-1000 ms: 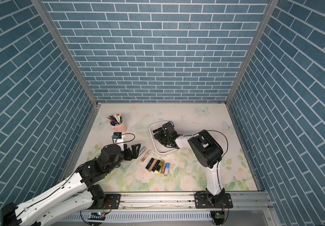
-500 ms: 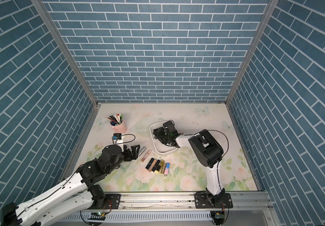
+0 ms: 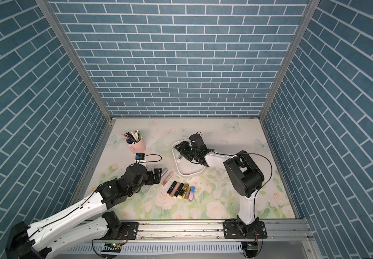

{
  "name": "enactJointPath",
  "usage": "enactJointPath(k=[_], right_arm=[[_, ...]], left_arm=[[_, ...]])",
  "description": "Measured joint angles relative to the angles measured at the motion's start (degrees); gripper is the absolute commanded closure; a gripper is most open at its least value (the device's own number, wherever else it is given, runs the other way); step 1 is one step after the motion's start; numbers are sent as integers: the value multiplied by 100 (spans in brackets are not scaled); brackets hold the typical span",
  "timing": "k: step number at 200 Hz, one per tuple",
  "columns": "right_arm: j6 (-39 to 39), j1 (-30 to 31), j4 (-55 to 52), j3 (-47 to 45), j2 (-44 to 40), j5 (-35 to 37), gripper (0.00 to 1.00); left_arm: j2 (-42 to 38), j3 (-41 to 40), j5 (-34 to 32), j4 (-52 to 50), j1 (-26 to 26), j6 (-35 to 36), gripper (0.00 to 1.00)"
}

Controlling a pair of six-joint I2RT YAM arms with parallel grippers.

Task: Put the lipstick into the storage box
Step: Place the lipstick in the storage box, then pick up the lipstick at the center of the board.

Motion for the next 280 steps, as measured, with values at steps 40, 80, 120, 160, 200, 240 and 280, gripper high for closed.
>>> enactJointPath(k=[40, 80, 120, 160, 200, 240, 280], right_arm=[[-990, -7, -942, 55, -1137, 153, 39], [-1897, -114, -1768, -72, -2159, 358, 39], [-2387, -149, -2302, -695, -2710, 444, 40], [-2487, -149, -2586, -1252, -2844, 435, 40], [-2551, -149, -2618, -1375, -3008, 439, 40], [-2564, -149, -2614, -1488, -3093, 444, 40], [-2564, -149, -2616, -1598, -3093, 459, 40]], left_arm=[[684, 361, 393, -26, 651, 398, 0], [1318, 546, 935, -48, 1137, 850, 9], [1947, 667, 1379, -7, 1139, 1257, 18], [2564, 859, 1554, 13, 1139, 1552, 25], [3099, 1095, 1663, 50, 1143, 1740, 28], [3447, 1158, 1687, 48, 1169, 1808, 32], [3700, 1191, 1690, 15, 1228, 1847, 36]])
